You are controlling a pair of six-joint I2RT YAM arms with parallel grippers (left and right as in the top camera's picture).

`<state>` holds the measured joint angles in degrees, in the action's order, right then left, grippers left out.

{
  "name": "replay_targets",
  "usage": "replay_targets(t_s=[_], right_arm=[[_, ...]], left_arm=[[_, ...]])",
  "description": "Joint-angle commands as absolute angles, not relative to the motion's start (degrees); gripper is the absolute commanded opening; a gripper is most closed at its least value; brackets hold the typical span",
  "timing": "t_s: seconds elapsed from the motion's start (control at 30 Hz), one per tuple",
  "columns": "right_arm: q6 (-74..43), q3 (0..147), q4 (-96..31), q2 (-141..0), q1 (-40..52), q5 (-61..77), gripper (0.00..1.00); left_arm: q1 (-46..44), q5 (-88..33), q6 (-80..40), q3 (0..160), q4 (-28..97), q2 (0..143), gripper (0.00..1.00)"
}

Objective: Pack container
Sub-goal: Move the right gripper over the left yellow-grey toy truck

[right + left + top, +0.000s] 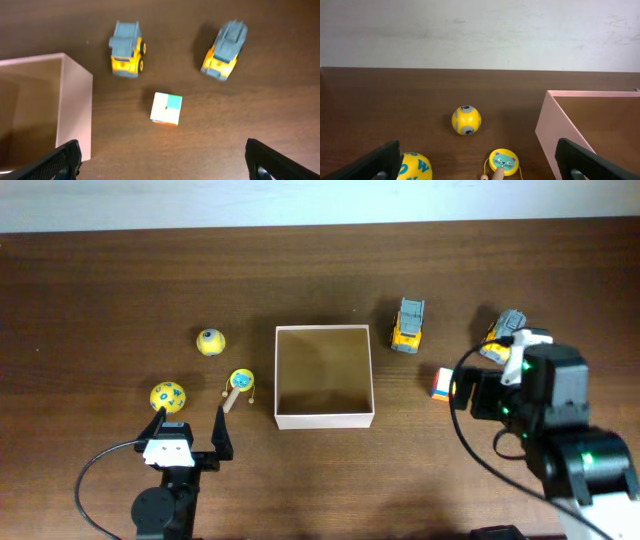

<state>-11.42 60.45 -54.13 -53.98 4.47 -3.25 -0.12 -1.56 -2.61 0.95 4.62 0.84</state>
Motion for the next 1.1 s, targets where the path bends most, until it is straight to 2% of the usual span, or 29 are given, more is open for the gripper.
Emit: replay_targets(t_s=[0.0,0.37,0.83,1.07], right_arm=[[-12.0,61.4,-54.3,-57.6,4.1,-0.2,0.99],[-14.5,61.4,-54.3,-65.9,4.1,-0.2,0.99],[-27.6,61.4,-55.8,-75.2,4.1,-3.9,0.99],[-25.8,61.4,-54.8,-80.4,4.1,-3.9,0.99]], left_arm=[[0.2,-2.3,-1.7,0.5,4.5,0.4,0.99],[0.2,-2.3,-1.7,0.5,4.5,0.4,0.99],[0.2,-2.3,-1.7,0.5,4.5,0.4,0.99],[0.2,-2.3,-1.7,0.5,4.5,0.4,0.99]])
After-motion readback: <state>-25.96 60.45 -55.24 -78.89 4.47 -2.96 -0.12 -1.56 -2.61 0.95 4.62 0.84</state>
